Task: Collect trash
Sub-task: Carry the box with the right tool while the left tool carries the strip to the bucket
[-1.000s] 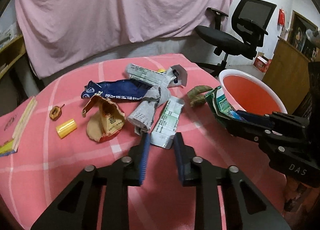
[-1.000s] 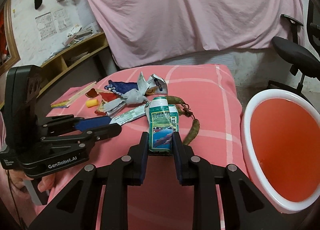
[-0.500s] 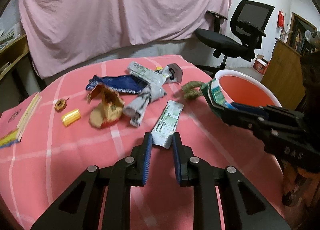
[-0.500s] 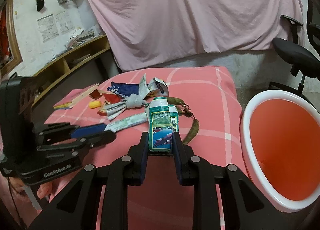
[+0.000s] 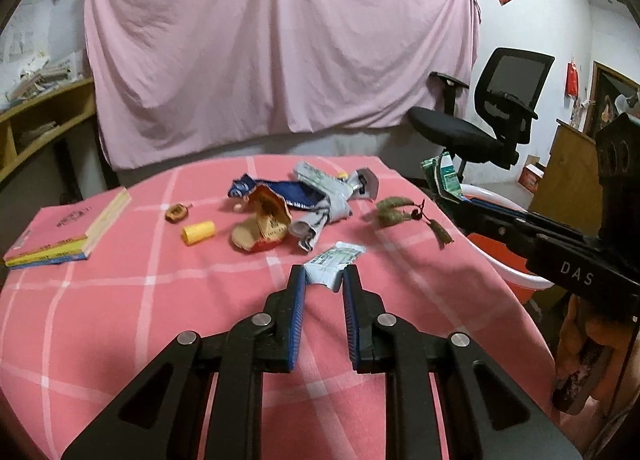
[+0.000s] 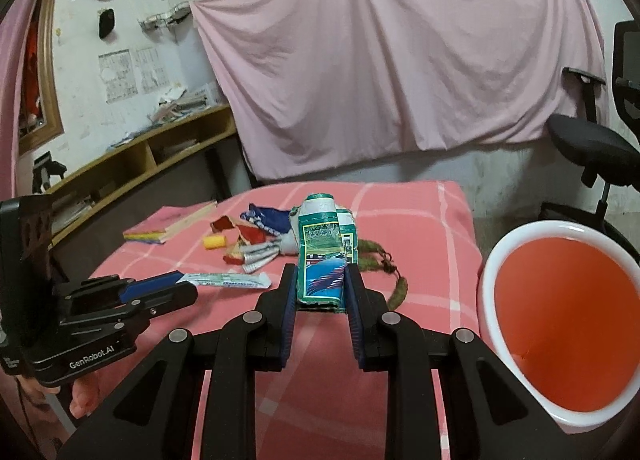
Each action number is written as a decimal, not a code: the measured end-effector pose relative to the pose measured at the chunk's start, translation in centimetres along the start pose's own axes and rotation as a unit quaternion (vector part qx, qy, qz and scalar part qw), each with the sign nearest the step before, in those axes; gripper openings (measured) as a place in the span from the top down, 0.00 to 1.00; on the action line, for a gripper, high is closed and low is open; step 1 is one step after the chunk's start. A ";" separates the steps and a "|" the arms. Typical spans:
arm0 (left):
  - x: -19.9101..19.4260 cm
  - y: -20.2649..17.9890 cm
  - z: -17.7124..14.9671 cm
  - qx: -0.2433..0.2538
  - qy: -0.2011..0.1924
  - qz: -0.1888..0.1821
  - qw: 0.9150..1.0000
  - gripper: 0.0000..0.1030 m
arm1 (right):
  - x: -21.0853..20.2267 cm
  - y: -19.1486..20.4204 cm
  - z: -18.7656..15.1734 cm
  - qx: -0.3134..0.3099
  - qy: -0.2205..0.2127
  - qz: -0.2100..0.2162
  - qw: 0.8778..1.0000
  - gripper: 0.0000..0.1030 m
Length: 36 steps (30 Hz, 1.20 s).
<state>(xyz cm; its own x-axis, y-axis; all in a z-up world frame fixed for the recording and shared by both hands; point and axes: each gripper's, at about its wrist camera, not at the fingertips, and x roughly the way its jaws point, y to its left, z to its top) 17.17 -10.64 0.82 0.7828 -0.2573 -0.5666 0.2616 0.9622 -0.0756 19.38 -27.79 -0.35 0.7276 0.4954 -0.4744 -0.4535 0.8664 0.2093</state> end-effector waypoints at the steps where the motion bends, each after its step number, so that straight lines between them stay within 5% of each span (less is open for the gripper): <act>1: -0.3 -0.1 0.0 0.000 -0.007 0.002 1.000 0.86 | -0.1 0.0 0.0 0.000 -0.002 0.000 1.000 0.80; 7: -1.3 -0.7 0.7 -0.004 -0.041 0.005 0.999 0.86 | -1.0 -0.1 0.3 -0.001 -0.031 -0.006 1.000 0.80; 16: -2.9 -2.4 3.5 0.000 -0.119 -0.002 0.993 0.86 | -4.1 0.2 0.9 -0.017 -0.131 -0.033 0.991 0.79; 26: -2.8 -8.9 7.1 0.055 -0.190 -0.057 0.979 0.86 | -7.8 -2.9 1.2 0.013 -0.223 -0.101 0.969 0.79; 36: 1.5 -14.7 9.2 0.087 -0.164 -0.120 0.975 0.86 | -9.8 -8.3 0.4 0.083 -0.225 -0.160 0.958 0.79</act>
<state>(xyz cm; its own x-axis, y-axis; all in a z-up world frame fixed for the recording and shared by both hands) 19.65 -26.01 8.65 0.8180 -0.5158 -0.2544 0.5296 0.8481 -0.0165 16.18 -39.86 2.90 0.9806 0.1478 -0.1290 -0.1094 0.9578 0.2657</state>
